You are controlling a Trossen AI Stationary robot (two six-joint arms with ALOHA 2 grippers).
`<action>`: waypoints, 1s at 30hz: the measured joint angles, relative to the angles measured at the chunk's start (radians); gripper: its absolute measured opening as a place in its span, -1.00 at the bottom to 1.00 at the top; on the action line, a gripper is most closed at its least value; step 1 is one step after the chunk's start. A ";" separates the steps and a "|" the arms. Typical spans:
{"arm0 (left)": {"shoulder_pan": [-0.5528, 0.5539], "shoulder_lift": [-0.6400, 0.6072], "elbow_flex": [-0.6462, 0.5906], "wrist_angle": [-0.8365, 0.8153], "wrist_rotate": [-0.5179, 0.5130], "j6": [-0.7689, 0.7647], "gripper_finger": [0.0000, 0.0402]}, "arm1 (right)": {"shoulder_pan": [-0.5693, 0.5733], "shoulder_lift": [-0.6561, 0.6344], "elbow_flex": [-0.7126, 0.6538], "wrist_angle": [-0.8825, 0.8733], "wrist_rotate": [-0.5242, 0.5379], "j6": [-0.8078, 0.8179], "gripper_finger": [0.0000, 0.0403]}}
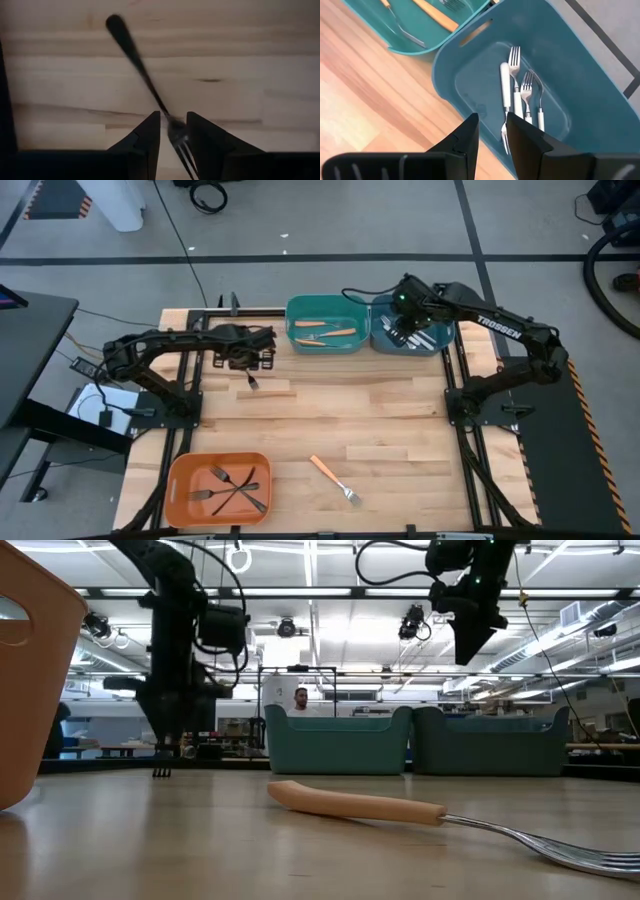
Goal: Sort silverware by color (type)
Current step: Put the black fork into the orange bin
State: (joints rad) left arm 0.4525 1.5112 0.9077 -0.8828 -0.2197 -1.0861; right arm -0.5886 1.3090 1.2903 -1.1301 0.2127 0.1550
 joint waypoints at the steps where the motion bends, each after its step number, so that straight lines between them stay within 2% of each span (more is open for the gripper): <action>1: 0.005 0.000 -0.018 0.017 0.003 -0.024 -0.48 | 0.002 0.000 0.000 0.000 0.000 0.000 -0.48; 6: 0.028 0.000 -0.071 0.098 0.010 -0.107 -0.48 | 0.019 0.000 0.000 0.000 0.000 -0.005 -0.48; 14: 0.057 0.016 -0.083 0.105 0.009 -0.167 -0.48 | 0.044 0.000 0.000 0.000 -0.035 -0.026 -0.48; 30: 0.054 0.161 -0.079 0.117 0.025 -0.217 -0.48 | 0.058 0.000 0.000 -0.001 -0.054 -0.027 -0.48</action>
State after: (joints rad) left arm 0.5068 1.6720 0.8284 -0.7654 -0.1951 -1.3029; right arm -0.5308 1.3094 1.2903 -1.1314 0.1585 0.1276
